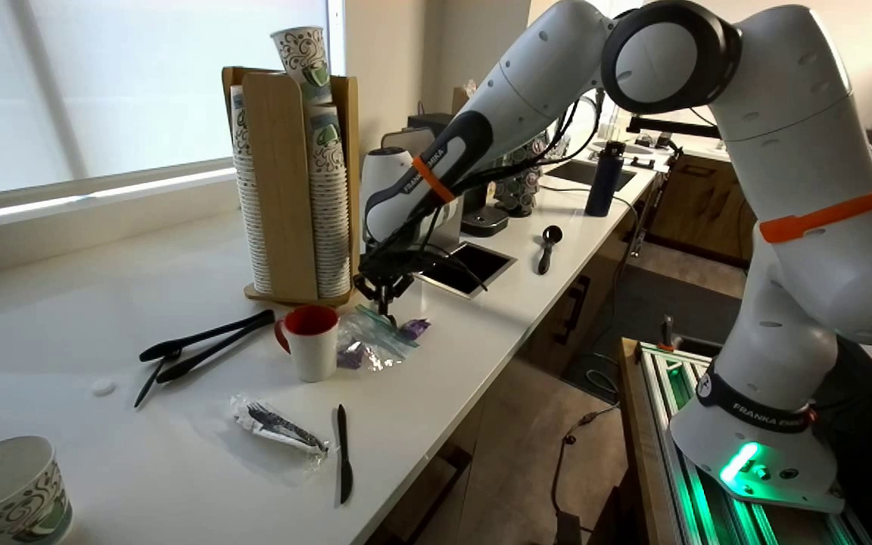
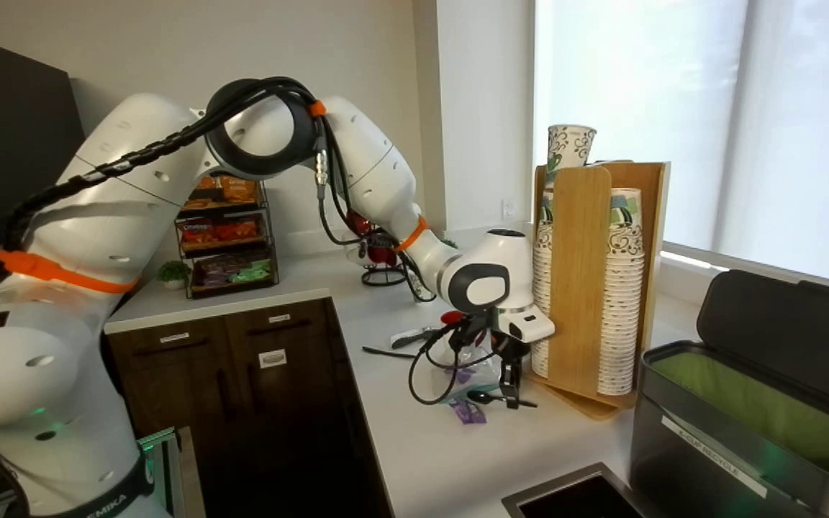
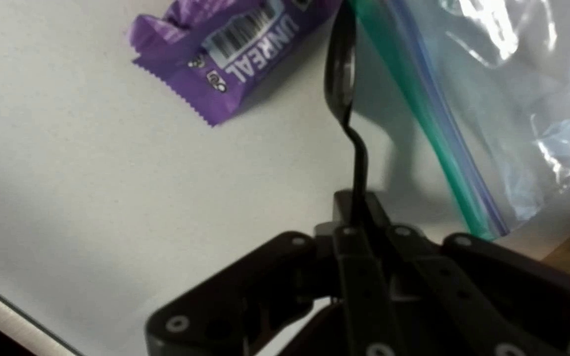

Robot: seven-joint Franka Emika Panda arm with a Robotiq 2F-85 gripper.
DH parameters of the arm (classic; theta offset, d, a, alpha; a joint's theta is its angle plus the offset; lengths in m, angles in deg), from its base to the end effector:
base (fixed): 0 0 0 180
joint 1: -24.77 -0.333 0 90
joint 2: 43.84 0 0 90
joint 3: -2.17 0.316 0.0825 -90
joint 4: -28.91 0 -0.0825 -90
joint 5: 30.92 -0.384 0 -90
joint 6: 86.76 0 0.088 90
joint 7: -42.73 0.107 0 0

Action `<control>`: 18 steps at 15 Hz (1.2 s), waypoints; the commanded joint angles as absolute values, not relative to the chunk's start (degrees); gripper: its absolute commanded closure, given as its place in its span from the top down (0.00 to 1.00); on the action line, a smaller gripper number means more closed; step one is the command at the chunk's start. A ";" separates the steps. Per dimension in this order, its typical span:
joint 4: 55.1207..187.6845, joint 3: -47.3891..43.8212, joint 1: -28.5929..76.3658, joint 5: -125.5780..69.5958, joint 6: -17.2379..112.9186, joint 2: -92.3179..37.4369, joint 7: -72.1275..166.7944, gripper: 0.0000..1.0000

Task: Put the spoon inside the mug

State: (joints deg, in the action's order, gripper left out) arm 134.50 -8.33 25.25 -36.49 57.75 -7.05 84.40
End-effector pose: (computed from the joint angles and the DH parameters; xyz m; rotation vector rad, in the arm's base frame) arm 0.6377 -0.1175 0.1854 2.7554 -1.4315 0.0960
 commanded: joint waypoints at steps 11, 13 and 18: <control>151.95 -39.63 -10.13 -12.48 84.49 -10.78 109.52 0.01; 153.03 -45.43 -16.32 -12.17 86.86 -9.47 111.67 0.01; 155.67 -54.96 -27.74 -18.02 92.37 -6.26 108.90 0.01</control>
State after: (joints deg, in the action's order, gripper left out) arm 153.48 -50.02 -21.61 -14.73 88.55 -9.02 108.99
